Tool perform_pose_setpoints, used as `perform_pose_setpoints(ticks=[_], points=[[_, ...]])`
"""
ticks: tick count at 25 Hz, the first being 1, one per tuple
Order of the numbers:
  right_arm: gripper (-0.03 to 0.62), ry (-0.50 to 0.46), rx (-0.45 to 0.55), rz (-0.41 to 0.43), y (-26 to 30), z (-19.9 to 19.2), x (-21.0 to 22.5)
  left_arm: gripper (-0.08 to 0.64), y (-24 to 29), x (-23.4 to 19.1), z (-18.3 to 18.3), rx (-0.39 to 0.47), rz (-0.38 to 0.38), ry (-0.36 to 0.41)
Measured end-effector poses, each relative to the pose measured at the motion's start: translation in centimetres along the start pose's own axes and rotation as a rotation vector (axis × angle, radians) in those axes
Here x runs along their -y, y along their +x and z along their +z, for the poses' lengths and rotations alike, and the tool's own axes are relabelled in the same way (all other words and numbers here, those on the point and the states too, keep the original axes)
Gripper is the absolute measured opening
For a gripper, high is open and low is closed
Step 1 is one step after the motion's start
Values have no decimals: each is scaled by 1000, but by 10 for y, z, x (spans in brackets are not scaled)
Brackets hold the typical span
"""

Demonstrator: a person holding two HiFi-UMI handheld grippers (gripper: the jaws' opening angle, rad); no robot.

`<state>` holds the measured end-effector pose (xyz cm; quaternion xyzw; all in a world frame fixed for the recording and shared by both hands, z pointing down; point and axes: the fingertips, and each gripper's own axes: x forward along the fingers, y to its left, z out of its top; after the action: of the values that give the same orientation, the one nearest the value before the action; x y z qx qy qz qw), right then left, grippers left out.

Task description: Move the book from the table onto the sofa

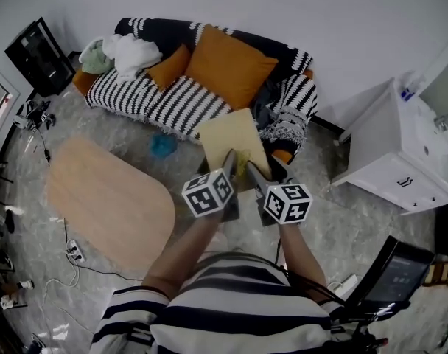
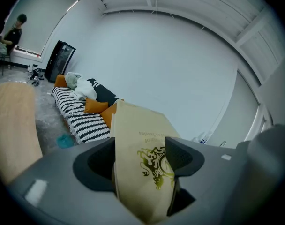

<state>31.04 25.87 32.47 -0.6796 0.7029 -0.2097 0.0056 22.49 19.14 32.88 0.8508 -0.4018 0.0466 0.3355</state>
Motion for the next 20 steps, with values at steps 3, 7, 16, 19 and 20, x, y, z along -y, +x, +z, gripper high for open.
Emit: perform_pose_setpoints(ticks=[3,7,16,19,20], points=[[276,1,-10,-14,15,7,10,325,19,0,7,-11,-10,-7],[276,-1,-16,-36,36,17,18,324,42,-5,20,-22,-28,-14],[275,3,-37,-26,90,26,13,318,75,-38,49,-27,-17,-32],[273,13,-41,-18,108,26,5,315,80,-54,61,-27,-9,-39],[273,18,-44,-15,114,26,3,310,82,-59,65,-25,-6,-42]])
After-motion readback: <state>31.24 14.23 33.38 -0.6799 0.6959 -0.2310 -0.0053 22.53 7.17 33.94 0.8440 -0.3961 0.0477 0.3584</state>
